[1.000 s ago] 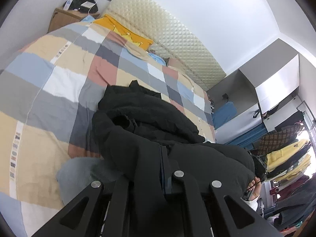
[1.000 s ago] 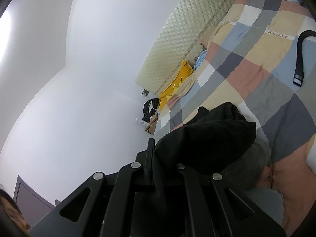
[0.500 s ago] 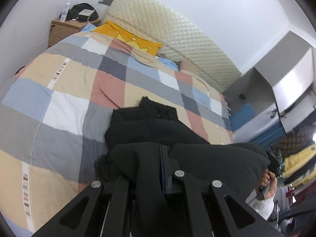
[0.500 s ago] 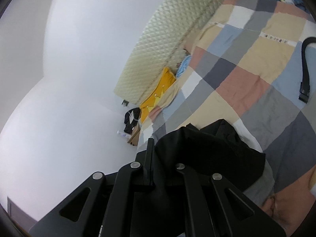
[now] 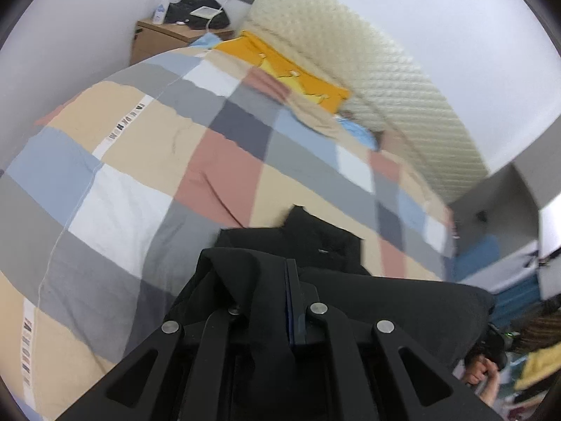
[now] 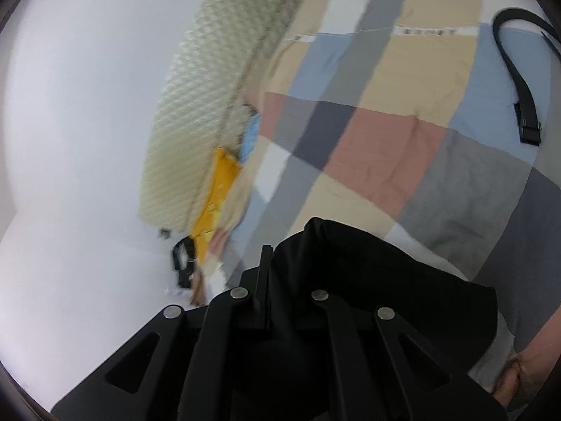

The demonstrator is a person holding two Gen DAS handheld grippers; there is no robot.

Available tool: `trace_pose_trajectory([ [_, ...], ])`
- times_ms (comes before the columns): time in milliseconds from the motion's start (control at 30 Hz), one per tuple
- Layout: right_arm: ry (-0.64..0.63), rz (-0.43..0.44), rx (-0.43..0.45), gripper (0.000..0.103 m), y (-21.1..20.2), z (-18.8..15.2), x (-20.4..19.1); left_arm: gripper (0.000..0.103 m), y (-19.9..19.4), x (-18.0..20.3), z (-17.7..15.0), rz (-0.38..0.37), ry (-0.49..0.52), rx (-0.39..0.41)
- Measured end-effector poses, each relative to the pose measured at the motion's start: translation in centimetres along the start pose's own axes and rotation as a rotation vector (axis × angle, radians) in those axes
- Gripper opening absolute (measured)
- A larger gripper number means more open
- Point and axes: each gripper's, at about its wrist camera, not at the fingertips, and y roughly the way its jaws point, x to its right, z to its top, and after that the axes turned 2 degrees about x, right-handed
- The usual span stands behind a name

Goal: Fold large clothes

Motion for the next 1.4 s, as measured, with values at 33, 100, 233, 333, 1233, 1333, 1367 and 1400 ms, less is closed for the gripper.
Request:
trace_pose_trajectory([
  [33,-0.001,-0.028,0.002,0.007,1.0,0.1,0.3,0.007,1.2,0.3,0.3,0.029,0.015,0.001],
  [100,0.005,-0.066,0.008,0.007,2.6,0.3,1.0,0.007,2.9,0.6,0.5,0.059,0.018,0.001],
  [233,0.011,-0.120,0.012,0.007,5.2,0.6,2.2,0.008,6.6,1.0,1.0,0.111,0.008,-0.008],
  [333,-0.017,-0.159,0.006,0.008,7.5,0.7,2.6,0.008,9.8,1.1,1.3,0.159,0.011,-0.032],
  [1233,-0.065,-0.016,-0.159,0.022,11.5,1.9,7.5,0.015,12.7,-3.0,3.4,-0.046,-0.024,-0.230],
  [1333,-0.080,-0.061,-0.121,0.052,8.6,2.4,7.1,0.033,8.7,-4.6,3.6,-0.053,-0.072,-0.220],
  [1367,-0.095,-0.084,-0.090,0.062,7.3,2.7,7.0,0.048,7.3,-5.1,3.8,-0.028,-0.079,-0.192],
  [1400,-0.108,-0.088,-0.071,0.066,6.3,3.1,6.8,0.057,6.0,-5.6,4.0,-0.008,-0.077,-0.161],
])
